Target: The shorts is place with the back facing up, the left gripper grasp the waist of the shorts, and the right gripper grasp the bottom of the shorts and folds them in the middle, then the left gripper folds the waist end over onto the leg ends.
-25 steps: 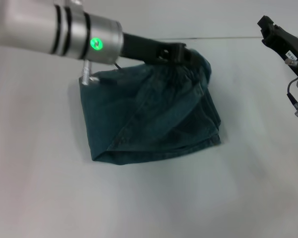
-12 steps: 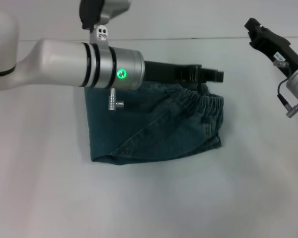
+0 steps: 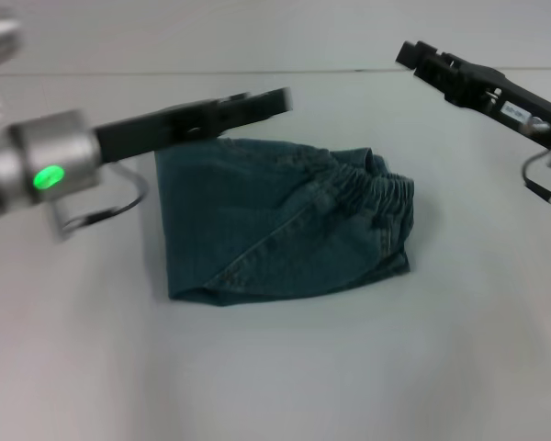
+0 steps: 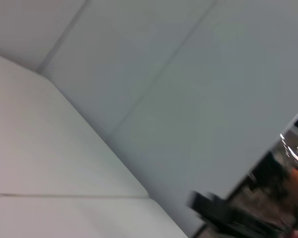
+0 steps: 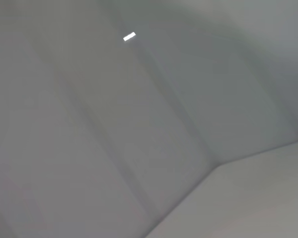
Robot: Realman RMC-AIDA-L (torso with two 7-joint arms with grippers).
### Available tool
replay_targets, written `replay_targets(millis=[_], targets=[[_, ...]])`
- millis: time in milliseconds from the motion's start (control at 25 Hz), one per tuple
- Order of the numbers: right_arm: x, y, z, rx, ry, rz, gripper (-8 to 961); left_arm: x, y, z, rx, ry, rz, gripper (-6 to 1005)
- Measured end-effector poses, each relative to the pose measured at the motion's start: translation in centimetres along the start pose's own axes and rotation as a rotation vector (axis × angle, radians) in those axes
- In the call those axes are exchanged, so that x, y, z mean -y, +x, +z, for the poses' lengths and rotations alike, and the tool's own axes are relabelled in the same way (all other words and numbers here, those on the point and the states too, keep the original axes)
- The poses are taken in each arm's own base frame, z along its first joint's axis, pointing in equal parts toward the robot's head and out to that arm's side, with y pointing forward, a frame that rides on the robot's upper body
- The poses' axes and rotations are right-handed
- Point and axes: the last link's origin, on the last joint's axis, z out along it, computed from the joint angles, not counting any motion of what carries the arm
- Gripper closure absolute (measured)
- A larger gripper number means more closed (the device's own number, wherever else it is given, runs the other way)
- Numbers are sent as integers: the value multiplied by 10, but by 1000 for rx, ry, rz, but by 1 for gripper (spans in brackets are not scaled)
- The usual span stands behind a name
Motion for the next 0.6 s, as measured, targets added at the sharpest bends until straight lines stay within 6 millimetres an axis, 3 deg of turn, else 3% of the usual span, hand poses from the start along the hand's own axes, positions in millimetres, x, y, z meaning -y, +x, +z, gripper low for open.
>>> replay_targets(millis=[80, 120, 200, 280, 440, 600], targets=[[-10, -10, -11, -75, -105, -33, 733, 5, -5, -27, -26, 2, 7, 229], [-13, -14, -16, -107, -135, -44, 689, 5, -5, -27, -26, 2, 7, 193], [-22, -21, -30, -199, -212, -73, 587, 11, -15, -65, -43, 12, 36, 120], [-28, -26, -44, -259, -261, -95, 485, 12, -24, -86, -22, 25, 65, 47], [-33, -29, -75, -327, -301, -136, 328, 10, -38, -117, 59, 43, 108, 71], [-28, -21, -96, -414, -265, -145, 220, 7, -46, -132, 120, 44, 103, 94]])
